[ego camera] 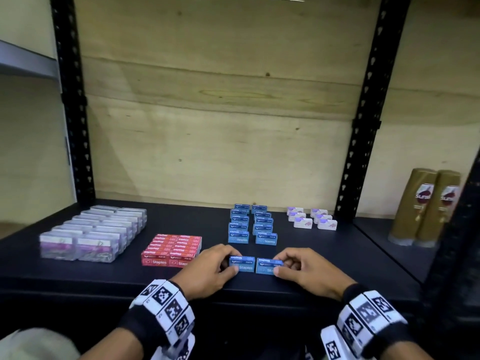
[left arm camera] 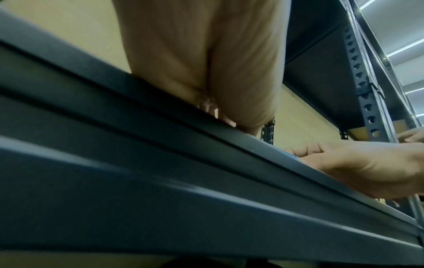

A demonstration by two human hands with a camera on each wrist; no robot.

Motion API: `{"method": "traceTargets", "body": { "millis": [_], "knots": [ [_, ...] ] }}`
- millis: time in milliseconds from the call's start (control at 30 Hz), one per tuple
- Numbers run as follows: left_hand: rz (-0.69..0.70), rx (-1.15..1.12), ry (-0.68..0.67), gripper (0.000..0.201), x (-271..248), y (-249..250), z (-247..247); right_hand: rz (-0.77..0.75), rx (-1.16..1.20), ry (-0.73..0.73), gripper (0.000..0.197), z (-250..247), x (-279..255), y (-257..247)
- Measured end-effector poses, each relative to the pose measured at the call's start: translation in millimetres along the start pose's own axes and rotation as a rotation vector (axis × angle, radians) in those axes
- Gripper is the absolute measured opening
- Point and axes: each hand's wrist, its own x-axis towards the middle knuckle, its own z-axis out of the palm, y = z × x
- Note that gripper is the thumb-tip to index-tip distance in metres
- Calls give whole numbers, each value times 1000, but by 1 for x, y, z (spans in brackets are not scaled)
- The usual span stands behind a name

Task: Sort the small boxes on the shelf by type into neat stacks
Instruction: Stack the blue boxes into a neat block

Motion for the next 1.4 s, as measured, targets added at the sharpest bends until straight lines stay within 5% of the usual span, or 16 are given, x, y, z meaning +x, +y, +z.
{"method": "traceTargets", "body": {
  "millis": [800,1067,1267,1400],
  "knots": [
    [-29,-78,65,25,-1,-1,5,-46,64,36,15,6,2,10],
    [-103,-151,-8,52,0,5,-9,67,40,-8,33,-4,2,-2],
    [-61,96,-9,43,23,23,-48,128,-149,-106,28,-45,21,-29],
    [-55,233,-127,33,55,25,-73,151,-308,-128,25,-62,45,-35]
  ]
}}
